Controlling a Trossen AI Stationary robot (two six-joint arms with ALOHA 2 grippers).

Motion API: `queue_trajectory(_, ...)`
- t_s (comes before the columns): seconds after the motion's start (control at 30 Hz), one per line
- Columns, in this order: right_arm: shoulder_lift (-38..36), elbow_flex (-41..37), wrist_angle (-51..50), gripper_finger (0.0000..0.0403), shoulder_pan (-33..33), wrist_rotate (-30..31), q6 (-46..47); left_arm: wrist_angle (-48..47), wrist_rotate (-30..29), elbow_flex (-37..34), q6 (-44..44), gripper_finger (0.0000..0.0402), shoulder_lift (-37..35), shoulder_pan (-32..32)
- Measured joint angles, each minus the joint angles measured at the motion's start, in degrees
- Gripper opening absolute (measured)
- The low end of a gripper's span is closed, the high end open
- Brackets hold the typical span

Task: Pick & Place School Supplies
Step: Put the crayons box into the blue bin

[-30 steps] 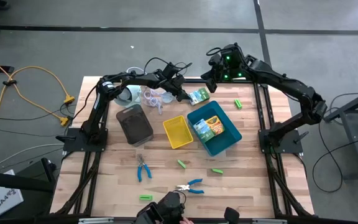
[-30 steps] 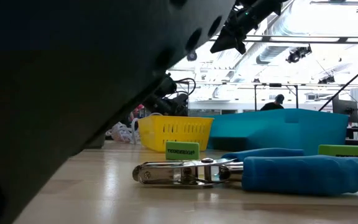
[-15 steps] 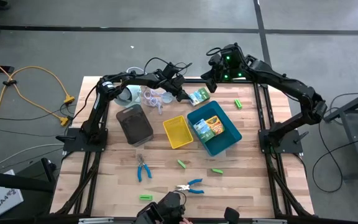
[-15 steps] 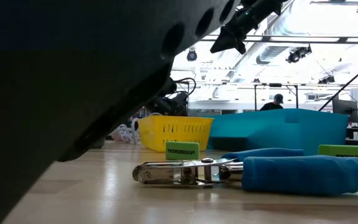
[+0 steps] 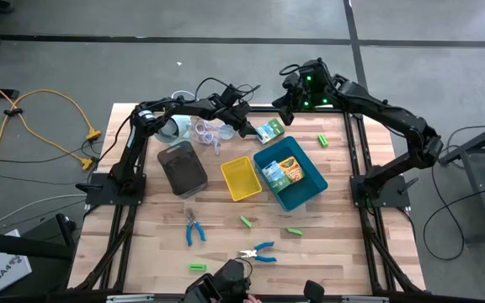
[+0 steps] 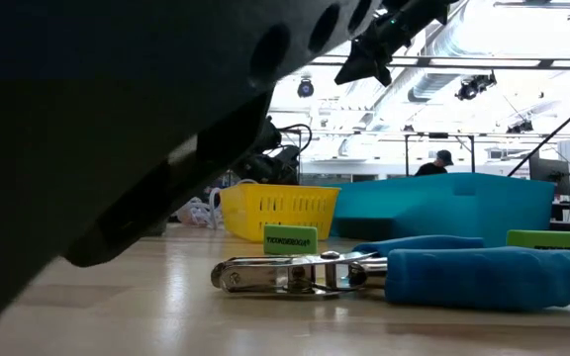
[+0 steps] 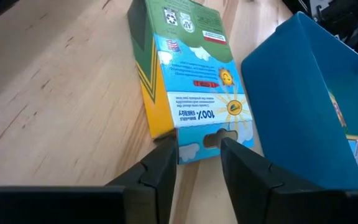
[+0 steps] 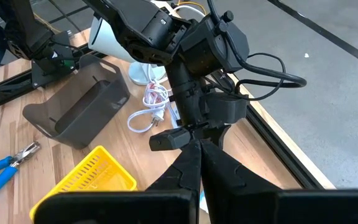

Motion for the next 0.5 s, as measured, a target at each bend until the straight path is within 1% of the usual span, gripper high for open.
queue_trajectory(0.1,0.00,0.00,0.00,0.0002,-0.01,0.00,0.00,-0.51,-0.51,0.00,-0.02,0.0105,-0.02,0.00)
queue_trajectory(0.2,0.00,0.00,0.00,0.0002,-0.02,0.00,0.00,-0.97,-1.04,0.00,-0.45,0.0104,-0.02,0.00)
queue_trajectory(0.5,0.00,0.00,0.00,0.0002,-0.01,0.00,0.00,-1.84,-2.13,0.00,-0.88,0.0128,-0.02,0.20)
